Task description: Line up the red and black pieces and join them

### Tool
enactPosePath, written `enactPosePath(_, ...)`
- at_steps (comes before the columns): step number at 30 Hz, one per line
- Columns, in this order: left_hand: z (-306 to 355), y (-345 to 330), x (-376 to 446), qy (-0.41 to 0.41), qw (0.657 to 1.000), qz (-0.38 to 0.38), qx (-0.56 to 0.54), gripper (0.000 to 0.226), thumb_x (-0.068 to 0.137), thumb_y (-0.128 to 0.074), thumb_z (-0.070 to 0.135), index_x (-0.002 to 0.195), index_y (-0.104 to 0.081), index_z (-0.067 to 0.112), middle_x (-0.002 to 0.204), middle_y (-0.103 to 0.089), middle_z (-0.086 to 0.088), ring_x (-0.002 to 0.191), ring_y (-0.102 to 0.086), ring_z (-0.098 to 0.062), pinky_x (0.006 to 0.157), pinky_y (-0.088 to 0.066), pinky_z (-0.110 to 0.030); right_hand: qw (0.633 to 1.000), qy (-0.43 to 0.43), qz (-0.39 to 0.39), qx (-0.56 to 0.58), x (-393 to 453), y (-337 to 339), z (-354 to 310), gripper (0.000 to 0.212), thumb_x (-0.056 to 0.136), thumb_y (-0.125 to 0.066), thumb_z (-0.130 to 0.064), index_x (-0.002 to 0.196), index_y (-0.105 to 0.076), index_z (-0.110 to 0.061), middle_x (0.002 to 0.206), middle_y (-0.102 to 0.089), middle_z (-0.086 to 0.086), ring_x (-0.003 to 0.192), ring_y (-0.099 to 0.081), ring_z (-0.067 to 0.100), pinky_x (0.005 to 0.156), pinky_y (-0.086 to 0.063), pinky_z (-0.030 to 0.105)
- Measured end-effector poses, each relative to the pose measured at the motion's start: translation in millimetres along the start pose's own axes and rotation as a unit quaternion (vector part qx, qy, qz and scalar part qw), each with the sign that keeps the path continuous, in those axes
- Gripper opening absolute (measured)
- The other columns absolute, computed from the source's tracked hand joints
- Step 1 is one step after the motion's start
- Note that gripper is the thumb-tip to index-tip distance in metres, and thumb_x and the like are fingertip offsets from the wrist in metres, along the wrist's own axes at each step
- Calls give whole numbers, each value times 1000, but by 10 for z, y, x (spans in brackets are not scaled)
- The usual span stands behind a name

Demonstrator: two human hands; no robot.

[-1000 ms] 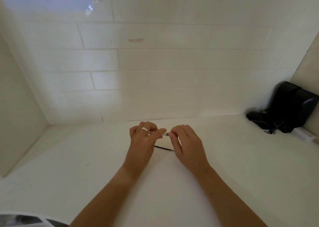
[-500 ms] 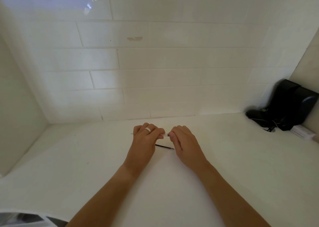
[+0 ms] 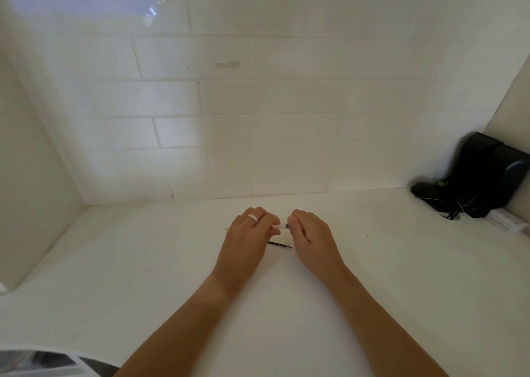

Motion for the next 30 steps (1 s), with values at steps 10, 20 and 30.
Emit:
enactPosePath(10, -50, -40, -7, 19, 999, -15, -47, 19, 85, -71, -10, 96, -74, 5, 85, -68, -5, 83, -63, -20, 77, -48, -18, 998, 10, 13, -60, 21, -91, -69, 39, 100, -18, -37, 74, -41, -19, 65, -39, -10, 69, -42, 19, 67, -28, 35)
enactPosePath(20, -106, -6, 7, 39, 999, -25, 3, 35, 87, -38, 8, 91, -72, 15, 82, -66, 6, 78, -62, -14, 69, -43, -26, 999, 20, 5, -51, -10, -91, -60, 28, 104, -26, -31, 84, -45, -27, 79, -47, -10, 78, -44, 15, 80, -34, 35)
enactPosePath(30, -200, -70, 6, 61, 997, -43, 29, 30, 94, -40, 18, 92, -70, 17, 85, -64, 5, 84, -61, -18, 71, -43, -32, 999, 27, 15, -9, -12, -37, -47, 13, 102, -51, -21, 91, -54, -26, 87, -57, -12, 83, -51, 11, 84, -43, 38)
Point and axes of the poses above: each hand's wrist, its own x-axis towards the middle knuckle, its own y-axis out of the back of the hand, z = x × y, the point moved 5 cm from there along x, towards the middle knuckle
